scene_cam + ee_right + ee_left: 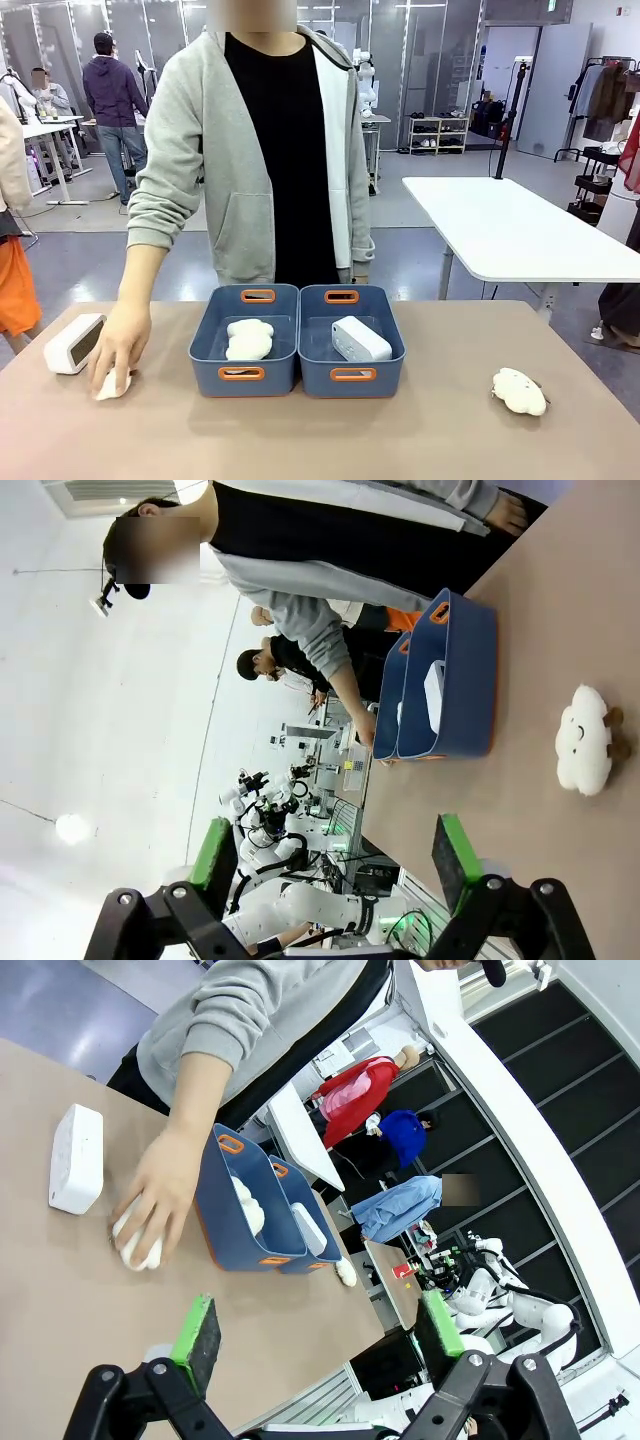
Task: Sort the digital clocks into the basket.
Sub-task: Pick up the Digital clock from the table and place it into the empty Plastic storage basket.
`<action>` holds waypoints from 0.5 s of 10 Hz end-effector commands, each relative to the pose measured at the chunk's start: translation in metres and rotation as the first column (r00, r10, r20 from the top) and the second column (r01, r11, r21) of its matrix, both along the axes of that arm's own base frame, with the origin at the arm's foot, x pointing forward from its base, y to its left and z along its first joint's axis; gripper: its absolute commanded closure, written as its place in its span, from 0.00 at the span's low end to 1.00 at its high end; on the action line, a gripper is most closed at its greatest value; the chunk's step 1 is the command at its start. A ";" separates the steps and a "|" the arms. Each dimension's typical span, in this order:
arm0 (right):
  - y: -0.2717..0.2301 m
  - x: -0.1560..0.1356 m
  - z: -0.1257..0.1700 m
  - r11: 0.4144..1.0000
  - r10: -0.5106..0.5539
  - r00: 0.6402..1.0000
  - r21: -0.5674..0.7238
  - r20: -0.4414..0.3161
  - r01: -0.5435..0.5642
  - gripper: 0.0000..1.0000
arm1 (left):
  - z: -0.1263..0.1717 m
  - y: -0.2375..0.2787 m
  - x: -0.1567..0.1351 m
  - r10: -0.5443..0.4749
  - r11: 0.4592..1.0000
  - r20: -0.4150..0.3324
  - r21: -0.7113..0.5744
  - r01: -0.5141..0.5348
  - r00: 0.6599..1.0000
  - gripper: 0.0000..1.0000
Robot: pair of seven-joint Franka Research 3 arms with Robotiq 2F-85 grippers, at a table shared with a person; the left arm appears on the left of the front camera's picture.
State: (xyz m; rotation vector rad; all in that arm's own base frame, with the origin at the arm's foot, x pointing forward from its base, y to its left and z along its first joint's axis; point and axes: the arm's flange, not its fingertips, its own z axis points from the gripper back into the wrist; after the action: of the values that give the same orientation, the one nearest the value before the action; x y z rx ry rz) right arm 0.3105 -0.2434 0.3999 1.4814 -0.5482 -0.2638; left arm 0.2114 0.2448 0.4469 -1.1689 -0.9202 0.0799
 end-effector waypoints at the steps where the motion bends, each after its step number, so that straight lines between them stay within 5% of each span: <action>1: 0.000 -0.004 0.003 1.000 0.012 1.000 -0.006 0.004 -0.012 0.00 | 0.003 0.000 0.000 -0.001 1.000 0.016 -0.015 0.001 1.000 0.00; 3: 0.000 -0.004 0.003 1.000 0.012 1.000 -0.006 0.004 -0.012 0.00 | 0.000 0.000 0.000 0.000 1.000 0.000 0.000 0.000 1.000 0.00; 5: 0.000 -0.004 0.003 1.000 0.012 1.000 -0.006 0.004 -0.012 0.00 | 0.029 -0.018 0.002 -0.030 0.976 -0.124 0.210 0.056 0.992 0.00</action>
State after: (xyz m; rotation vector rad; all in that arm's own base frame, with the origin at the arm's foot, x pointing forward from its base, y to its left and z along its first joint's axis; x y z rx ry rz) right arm 0.3105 -0.2432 0.4000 1.4825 -0.5476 -0.2625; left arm 0.2161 0.2353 0.4601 -1.0705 -0.8587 0.0269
